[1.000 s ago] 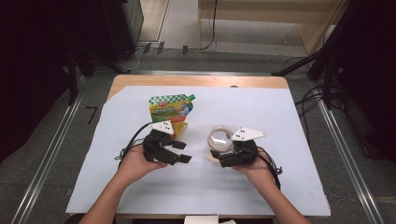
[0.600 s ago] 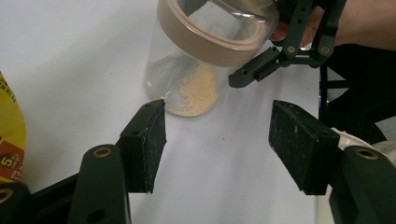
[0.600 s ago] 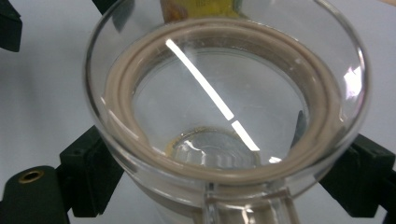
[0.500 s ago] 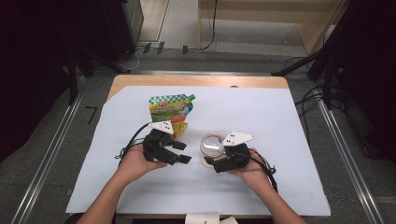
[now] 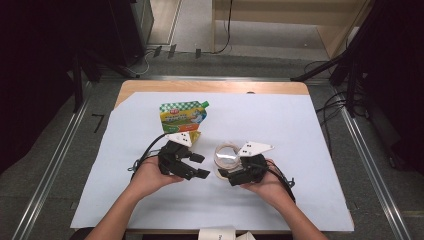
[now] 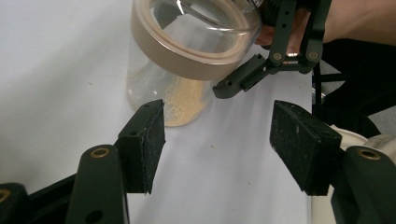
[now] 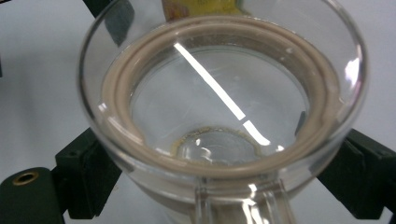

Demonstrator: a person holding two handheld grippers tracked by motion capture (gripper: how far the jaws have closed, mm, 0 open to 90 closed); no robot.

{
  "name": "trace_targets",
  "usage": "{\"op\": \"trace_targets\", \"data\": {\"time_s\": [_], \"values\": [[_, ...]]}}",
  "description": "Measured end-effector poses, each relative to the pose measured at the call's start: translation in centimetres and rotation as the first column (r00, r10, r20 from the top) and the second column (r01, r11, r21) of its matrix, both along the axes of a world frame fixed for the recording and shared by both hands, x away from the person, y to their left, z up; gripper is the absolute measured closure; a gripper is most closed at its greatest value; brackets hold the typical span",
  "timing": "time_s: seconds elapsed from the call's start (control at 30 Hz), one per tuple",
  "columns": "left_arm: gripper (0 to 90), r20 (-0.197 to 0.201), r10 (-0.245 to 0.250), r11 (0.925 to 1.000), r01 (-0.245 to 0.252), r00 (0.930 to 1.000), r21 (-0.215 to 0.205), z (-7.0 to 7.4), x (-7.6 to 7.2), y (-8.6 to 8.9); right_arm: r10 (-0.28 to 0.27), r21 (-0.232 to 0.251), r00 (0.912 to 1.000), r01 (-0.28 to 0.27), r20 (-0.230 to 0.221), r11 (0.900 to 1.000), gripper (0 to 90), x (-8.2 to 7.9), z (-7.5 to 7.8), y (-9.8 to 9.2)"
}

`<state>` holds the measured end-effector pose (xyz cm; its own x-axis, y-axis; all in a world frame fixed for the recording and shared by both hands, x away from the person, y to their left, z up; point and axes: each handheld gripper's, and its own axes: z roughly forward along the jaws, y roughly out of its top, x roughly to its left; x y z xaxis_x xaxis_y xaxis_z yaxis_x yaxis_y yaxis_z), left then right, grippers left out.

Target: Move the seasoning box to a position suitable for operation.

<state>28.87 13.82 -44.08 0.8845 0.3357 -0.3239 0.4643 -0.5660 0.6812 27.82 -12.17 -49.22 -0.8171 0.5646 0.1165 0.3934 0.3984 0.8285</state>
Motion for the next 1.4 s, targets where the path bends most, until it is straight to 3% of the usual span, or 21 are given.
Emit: {"op": "trace_targets", "data": {"time_s": [0.07, 0.2, 0.27, 0.37, 0.47, 0.53, 0.7, 0.8, 0.83, 0.9, 0.93, 1.0, 1.07, 1.17, 1.27, 1.3, 1.4], "values": [[36.5, -0.005, 0.006, 0.9999, -0.006, 1.0, -0.01, 0.2, 0.2, 0.1, 0.013, -0.012, 0.9999, -0.013, 0.01, 1.0, 10.2, 0.0, 0.2, -0.2], [36.7, 0.004, 0.017, 0.9993, -0.016, 0.9999, -0.033, 0.5, 0.2, 0.5, 0.016, 0.027, 0.9998, -0.016, -0.009, 1.0, 10.0, -0.3, 1.1, -1.2], [37.5, 0.011, 0.015, 0.9995, -0.015, 0.9998, -0.028, 0.6, 0.2, 0.6, 0.026, 0.039, 0.9995, -0.026, -0.017, 0.999, 9.1, -0.8, 1.8, -1.7], [37.8, 0.016, 0.015, 0.9997, -0.015, 0.9998, -0.018, 0.5, 0.1, 0.4, 0.012, 0.017, 0.9999, -0.012, 0.003, 1.0, 9.1, -1.7, 2.6, -2.7], [37.7, 0.025, 0.009, 0.9999, -0.009, 0.9997, -0.013, 0.5, 0.0, 0.2, 0.005, 0.035, 1.0, -0.005, -0.006, 0.999, 9.5, -2.7, 3.2, -3.9], [37.7, 0.018, 0.001, 0.9998, -0.001, 0.9998, -0.019, 0.5, 0.1, 0.2, -0.009, 0.027, 0.9998, 0.009, -0.018, 1.0, 16.2, -3.3, 3.3, -4.6], [37.5, 0.023, -0.009, 0.9997, 0.009, 0.9997, -0.024, 0.6, 0.2, 0.0, -0.025, 0.008, 0.9994, 0.025, -0.025, 1.0, 22.1, -4.6, 3.1, -6.1], [36.4, 0.033, -0.013, 0.9995, 0.014, 0.9994, -0.027, 0.5, 0.3, 0.0, -0.022, 0.01, 0.9994, 0.023, -0.025, 1.0, 35.0, -5.2, 3.2, -6.9], [35.7, 0.034, -0.012, 0.9992, 0.014, 0.9993, -0.038, 0.5, 0.5, -0.1, -0.016, 0.009, 0.9996, 0.016, -0.022, 1.0, 43.3, -5.3, 3.2, -7.1], [32.4, 0.003, -0.014, 0.9998, 0.014, 0.9999, -0.017, 0.6, 0.7, -0.3, -0.005, 0.0, 0.9997, 0.005, -0.022, 1.0, 59.7, -5.6, 3.1, -7.4], [32.3, 0.009, -0.02, 0.9997, 0.02, 0.9998, -0.016, 0.8, 0.8, -0.4, 0.0, -0.011, 0.9996, -0.001, -0.027, 1.0, 68.5, -5.7, 3.1, -7.6], [31.2, 0.022, -0.026, 0.9996, 0.026, 0.9994, -0.013, 1.0, 0.9, -0.4, -0.001, -0.017, 0.9996, 0.001, -0.03, 1.0, 73.2, -5.7, 3.0, -7.5], [31.2, 0.035, -0.03, 0.999, 0.031, 0.9989, -0.033, 1.7, 1.3, -0.4, 0.013, -0.013, 0.9993, -0.013, -0.036, 1.0, 86.5, -5.6, 3.0, -7.2], [28.4, 0.044, -0.065, 0.9946, 0.068, 0.9969, -0.078, 2.0, 2.1, -0.3, 0.03, -0.013, 0.9987, -0.031, -0.04, 0.999, 90.0, -5.4, 3.0, -6.4], [27.9, 0.04, -0.075, 0.9923, 0.079, 0.9963, -0.096, 2.0, 2.9, -0.4, 0.042, -0.032, 0.9981, -0.043, -0.045, 0.999, 90.0, -5.2, 2.6, -5.6], [29.4, 0.029, -0.078, 0.9907, 0.081, 0.9965, -0.109, 1.8, 3.4, -0.4, 0.053, -0.049, 0.996, -0.056, -0.072, 0.997, 90.0, -4.9, 2.1, -4.8], [30.0, 0.024, -0.075, 0.994, 0.077, 0.9969, -0.078, 1.6, 3.7, -0.6, 0.065, -0.066, 0.9944, -0.071, -0.084, 0.995, 90.0, -4.8, 1.8, -4.0]]}}
